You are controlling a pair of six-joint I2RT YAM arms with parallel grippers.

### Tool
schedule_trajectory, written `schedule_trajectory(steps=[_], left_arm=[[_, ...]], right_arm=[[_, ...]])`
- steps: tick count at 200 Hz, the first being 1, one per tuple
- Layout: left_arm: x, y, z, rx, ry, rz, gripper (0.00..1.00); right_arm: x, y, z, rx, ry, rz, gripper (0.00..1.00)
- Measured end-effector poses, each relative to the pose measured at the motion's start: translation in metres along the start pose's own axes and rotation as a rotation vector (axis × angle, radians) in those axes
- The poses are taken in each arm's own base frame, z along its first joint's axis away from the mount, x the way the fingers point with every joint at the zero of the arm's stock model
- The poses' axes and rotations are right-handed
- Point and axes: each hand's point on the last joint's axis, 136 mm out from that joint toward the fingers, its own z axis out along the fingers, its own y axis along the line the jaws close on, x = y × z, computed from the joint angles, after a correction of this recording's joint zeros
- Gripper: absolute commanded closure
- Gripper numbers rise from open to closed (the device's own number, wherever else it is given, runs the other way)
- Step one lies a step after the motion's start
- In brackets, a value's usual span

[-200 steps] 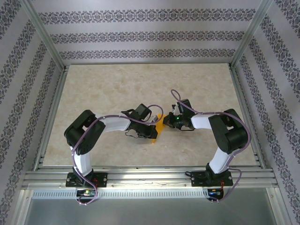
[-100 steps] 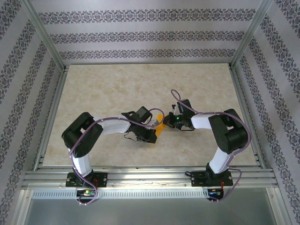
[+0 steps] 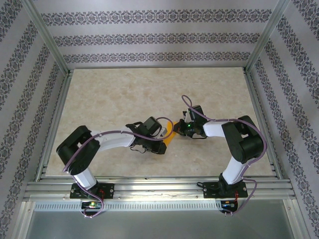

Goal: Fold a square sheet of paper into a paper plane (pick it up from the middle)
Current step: Fold the wing for the fifth time at the center of the table.

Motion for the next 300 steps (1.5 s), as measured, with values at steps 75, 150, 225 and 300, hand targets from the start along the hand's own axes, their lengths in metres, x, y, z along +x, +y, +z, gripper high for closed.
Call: schedule_trajectory(steps=[75,150,225,300], left_arm=[[-0.005,0.009,0.017,-0.241,-0.019,0.025,0.65],[-0.004,0.020,0.023,-0.347,-0.001,-0.020,0.77],[0.002,0.024,0.021,-0.386,0.010,-0.014,0.91],[0.002,0.021,0.021,-0.382,0.015,-0.006,0.98]], right_arm=[[0.000,0.000,0.000,0.000,0.000,0.000,1.00],[0.000,0.000,0.000,0.000,0.000,0.000,1.00],[0.000,0.000,0.000,0.000,0.000,0.000,1.00],[0.000,0.000,0.001,-0.001,0.004,0.001,1.00]])
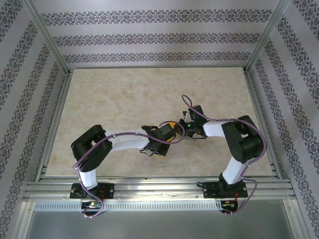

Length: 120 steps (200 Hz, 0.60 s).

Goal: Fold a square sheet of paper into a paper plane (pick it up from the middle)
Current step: Fold the wing for the fifth time at the center of the table.

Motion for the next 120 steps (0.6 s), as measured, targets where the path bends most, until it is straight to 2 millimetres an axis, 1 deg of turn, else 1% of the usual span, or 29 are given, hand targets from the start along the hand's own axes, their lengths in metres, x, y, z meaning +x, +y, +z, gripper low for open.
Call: schedule_trajectory(steps=[3,19,24,52,62,98,120], left_arm=[[0.0001,-0.0004,0.0000,0.001,0.000,0.002,0.97],[0.0007,-0.0025,0.0000,0.009,0.002,0.014,0.85],[0.0006,-0.0029,0.0000,0.012,0.002,0.021,0.83],[0.0044,-0.0050,0.0000,0.022,0.018,0.033,0.82],[0.0050,-0.0054,0.0000,0.022,0.019,0.040,0.84],[0.0059,-0.0054,0.0000,0.021,0.022,0.058,1.00],[0.0061,-0.0057,0.0000,0.023,0.023,0.064,1.00]], right_arm=[[0.0002,-0.0001,0.0001,0.000,0.001,0.000,1.00],[0.0000,0.0001,0.0000,0.000,0.001,0.000,1.00],[-0.0001,0.0002,0.0000,0.000,0.001,0.000,1.00],[-0.0004,0.0004,0.0001,0.000,0.001,0.000,1.00],[-0.0004,0.0002,0.0002,0.001,0.002,0.001,1.00],[-0.0002,0.0005,0.0003,0.000,0.003,0.001,1.00],[-0.0001,0.0007,0.0006,-0.001,0.005,0.001,1.00]])
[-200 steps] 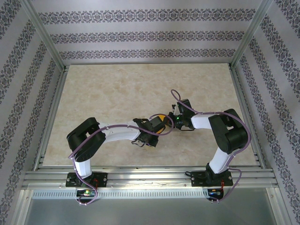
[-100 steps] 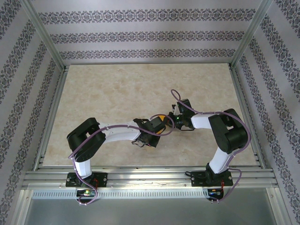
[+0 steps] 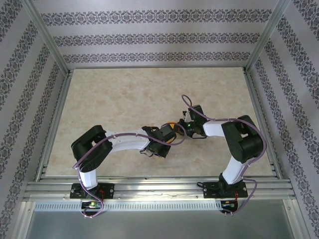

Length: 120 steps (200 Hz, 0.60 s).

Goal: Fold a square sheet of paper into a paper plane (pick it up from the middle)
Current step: Fold the wing for the fifth time at the center of the table.

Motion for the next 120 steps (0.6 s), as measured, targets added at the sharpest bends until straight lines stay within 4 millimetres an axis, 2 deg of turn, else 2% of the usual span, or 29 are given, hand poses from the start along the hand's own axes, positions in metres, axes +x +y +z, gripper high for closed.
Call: schedule_trajectory(steps=[16,22,28,32,53,75,104,120], left_arm=[[0.000,0.000,0.000,0.001,0.001,0.010,1.00],[0.000,0.000,0.000,0.003,0.002,0.014,0.94],[0.000,-0.001,0.000,0.005,0.002,0.020,0.83],[0.001,-0.001,0.000,0.007,0.003,0.026,0.79],[0.005,-0.005,-0.002,0.038,0.016,0.047,0.71],[0.007,-0.011,-0.012,0.083,0.011,0.069,0.60],[-0.001,-0.012,-0.037,0.136,-0.058,0.066,0.56],[-0.009,-0.008,-0.043,0.149,-0.081,0.044,0.56]], right_arm=[[0.000,0.000,0.000,-0.001,0.001,0.000,1.00],[0.000,0.000,0.000,-0.001,0.002,0.000,1.00],[0.000,0.000,0.000,-0.001,0.002,0.000,1.00],[0.000,0.000,0.000,-0.001,0.002,0.000,1.00],[0.000,0.000,0.000,-0.001,0.002,0.000,1.00],[0.000,0.000,0.000,-0.001,0.002,0.000,1.00],[0.000,0.000,0.000,-0.001,0.003,0.001,1.00],[0.000,0.000,0.000,-0.001,0.003,0.001,1.00]])
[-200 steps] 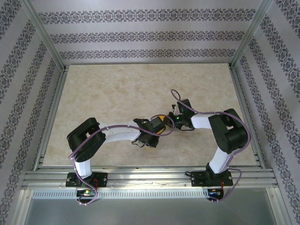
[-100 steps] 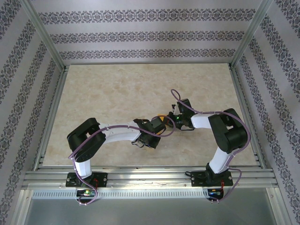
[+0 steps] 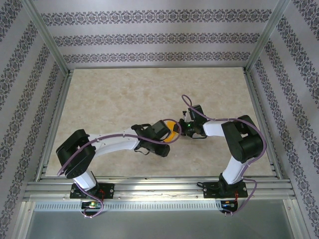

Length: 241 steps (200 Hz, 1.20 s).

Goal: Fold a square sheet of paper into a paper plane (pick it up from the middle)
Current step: Fold the wing for the fifth time at the center of the table.

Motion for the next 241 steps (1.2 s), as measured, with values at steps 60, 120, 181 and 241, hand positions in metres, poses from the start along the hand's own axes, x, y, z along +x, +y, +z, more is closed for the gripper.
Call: schedule_trajectory(steps=[60,120,181,241], left_arm=[[0.005,0.008,0.024,0.010,0.060,-0.031,0.70],[0.013,0.008,0.037,0.026,0.106,-0.028,0.97],[0.014,0.004,0.036,0.053,0.105,0.004,0.74],[-0.008,-0.015,0.001,0.208,-0.015,-0.022,0.90]], right_arm=[[0.000,0.000,0.000,-0.001,0.000,0.000,1.00],[0.000,0.000,0.000,-0.001,0.000,0.000,1.00],[0.000,0.000,0.000,-0.001,0.000,0.000,1.00],[0.000,0.001,0.000,-0.003,0.002,0.000,1.00]])
